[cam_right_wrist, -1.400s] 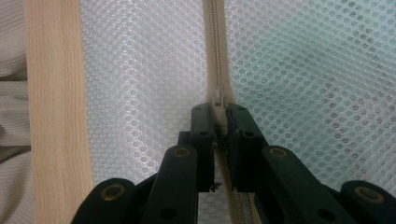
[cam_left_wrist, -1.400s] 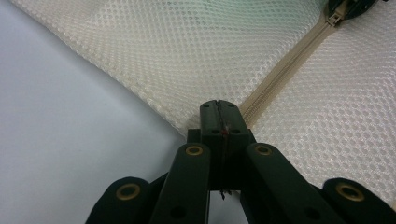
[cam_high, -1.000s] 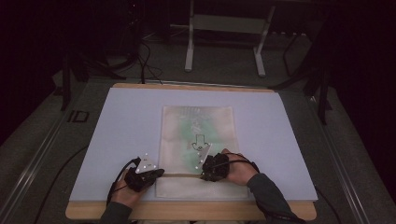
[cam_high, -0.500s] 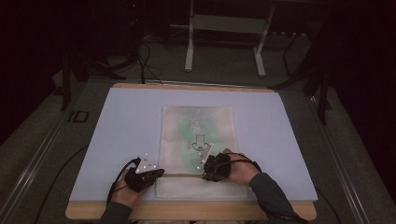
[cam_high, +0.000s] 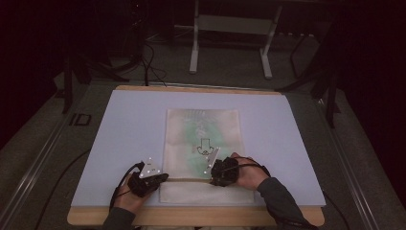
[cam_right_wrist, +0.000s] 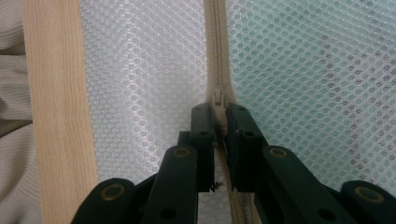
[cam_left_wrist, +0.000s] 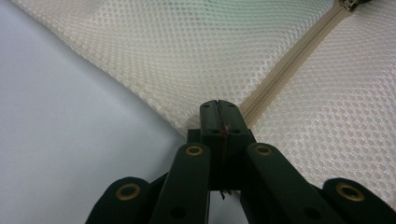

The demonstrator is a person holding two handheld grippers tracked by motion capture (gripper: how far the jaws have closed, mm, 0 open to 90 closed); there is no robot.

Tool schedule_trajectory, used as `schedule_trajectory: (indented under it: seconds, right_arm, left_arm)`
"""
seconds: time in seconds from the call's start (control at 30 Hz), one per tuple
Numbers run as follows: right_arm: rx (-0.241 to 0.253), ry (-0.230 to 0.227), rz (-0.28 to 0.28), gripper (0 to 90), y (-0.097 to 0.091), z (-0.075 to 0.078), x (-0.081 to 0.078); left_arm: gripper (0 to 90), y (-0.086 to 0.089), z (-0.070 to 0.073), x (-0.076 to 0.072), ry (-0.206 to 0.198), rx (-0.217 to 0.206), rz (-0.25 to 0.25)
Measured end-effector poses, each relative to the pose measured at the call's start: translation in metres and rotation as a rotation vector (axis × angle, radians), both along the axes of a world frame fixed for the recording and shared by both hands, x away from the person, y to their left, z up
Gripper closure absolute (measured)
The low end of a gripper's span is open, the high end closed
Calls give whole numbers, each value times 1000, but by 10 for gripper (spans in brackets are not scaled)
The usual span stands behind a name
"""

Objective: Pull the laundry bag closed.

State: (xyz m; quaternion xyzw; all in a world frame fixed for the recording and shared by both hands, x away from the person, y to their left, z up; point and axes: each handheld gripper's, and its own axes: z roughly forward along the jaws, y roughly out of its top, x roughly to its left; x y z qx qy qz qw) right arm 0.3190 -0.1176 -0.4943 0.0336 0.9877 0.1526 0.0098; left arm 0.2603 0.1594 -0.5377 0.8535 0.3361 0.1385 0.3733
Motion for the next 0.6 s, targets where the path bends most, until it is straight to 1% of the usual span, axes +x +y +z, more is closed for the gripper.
schedule_trajectory:
  seconds: [0.2, 0.3, 0.37, 0.6]
  right_arm:
    - [-4, 0, 3, 823, 0, 1, 0]
    - [-24, -5, 4, 822, 0, 0, 0]
    - [-15, -2, -1, 822, -2, 1, 0]
    - [-20, 0, -1, 823, -4, 1, 1]
  left_arm:
    - [897, 0, 0, 0, -1, 1, 0]
    - [897, 0, 0, 0, 0, -1, 1]
    - [897, 0, 0, 0, 0, -1, 1]
    - [897, 0, 0, 0, 1, 0, 0]
